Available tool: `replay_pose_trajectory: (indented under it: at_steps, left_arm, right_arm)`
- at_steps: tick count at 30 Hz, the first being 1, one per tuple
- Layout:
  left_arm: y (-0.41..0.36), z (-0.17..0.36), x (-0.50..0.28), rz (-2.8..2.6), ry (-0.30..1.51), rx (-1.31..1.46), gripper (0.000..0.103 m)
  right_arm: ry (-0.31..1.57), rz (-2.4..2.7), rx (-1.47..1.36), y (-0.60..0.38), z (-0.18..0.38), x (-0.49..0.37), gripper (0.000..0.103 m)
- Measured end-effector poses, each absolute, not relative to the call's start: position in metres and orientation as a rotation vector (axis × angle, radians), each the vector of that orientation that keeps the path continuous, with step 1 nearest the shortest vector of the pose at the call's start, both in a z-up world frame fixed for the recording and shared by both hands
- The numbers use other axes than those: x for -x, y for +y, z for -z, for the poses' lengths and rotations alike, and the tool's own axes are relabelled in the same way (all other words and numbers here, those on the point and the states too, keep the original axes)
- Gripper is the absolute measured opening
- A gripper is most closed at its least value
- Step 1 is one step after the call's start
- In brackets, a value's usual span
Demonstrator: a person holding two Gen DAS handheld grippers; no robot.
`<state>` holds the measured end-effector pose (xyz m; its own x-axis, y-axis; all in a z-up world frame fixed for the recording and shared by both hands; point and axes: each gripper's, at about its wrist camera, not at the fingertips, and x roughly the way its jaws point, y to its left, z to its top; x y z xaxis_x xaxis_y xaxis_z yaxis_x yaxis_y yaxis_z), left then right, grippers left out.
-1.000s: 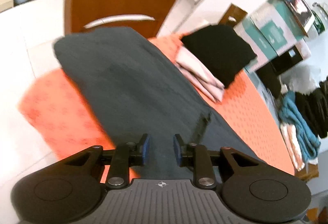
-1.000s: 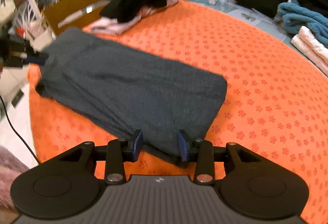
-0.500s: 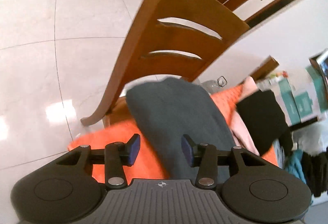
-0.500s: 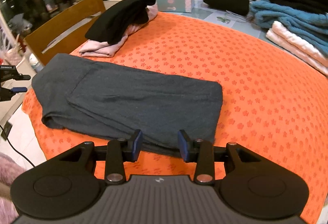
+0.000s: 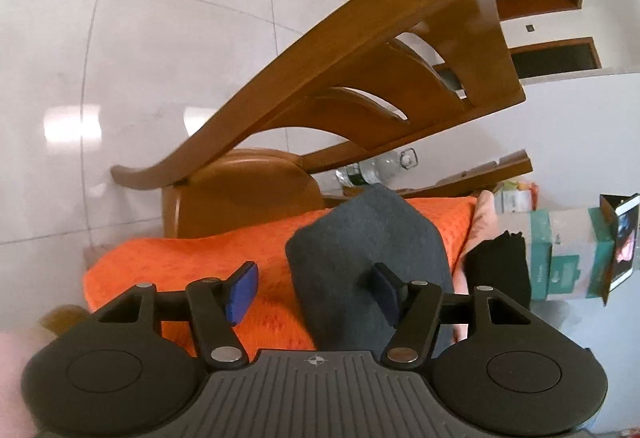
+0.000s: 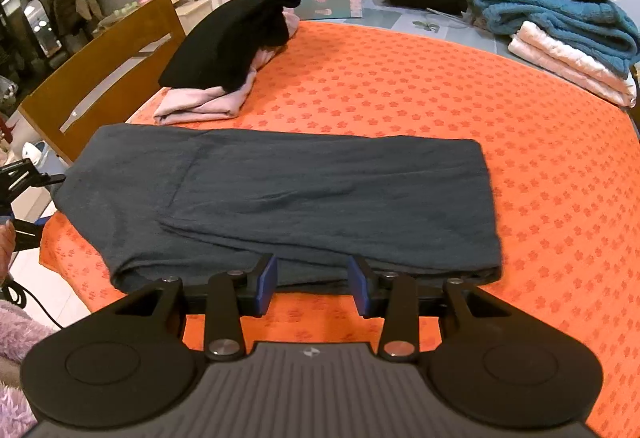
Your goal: Fold clothes
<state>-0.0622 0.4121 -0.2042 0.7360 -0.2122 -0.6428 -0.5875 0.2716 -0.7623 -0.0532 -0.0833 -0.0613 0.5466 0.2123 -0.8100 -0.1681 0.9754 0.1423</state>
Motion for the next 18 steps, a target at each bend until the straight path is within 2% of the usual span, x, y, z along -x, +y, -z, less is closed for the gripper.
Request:
replay_pose_trajectory:
  at_steps: [2, 3, 4, 5, 7, 18]
  left_arm:
    - [0.414, 0.205, 0.053, -0.265, 0.771, 1.290, 0.060]
    - [0.413, 0.204, 0.050, -0.255, 0.772, 1.277, 0.053]
    - [0.413, 0.203, 0.047, -0.245, 0.768, 1.265, 0.036]
    - [0.412, 0.201, 0.045, -0.236, 0.764, 1.252, 0.023]
    - [0.410, 0.191, 0.043, -0.227, 0.741, 1.204, 0.015]
    - [0.359, 0.086, 0.024, -0.008, 0.647, 0.749, 0.013]
  right_arm:
    - [0.969, -0.213, -0.054, -0.075, 0.061, 0.056, 0.045]
    - [0.968, -0.207, -0.058, -0.072, 0.060, 0.057, 0.045]
    - [0.967, -0.203, -0.060, -0.069, 0.060, 0.058, 0.045]
    - [0.965, -0.198, -0.062, -0.067, 0.059, 0.060, 0.045]
    - [0.960, -0.191, -0.068, -0.062, 0.057, 0.061, 0.045]
    - [0.911, -0.179, -0.082, -0.051, 0.041, 0.065, 0.045]
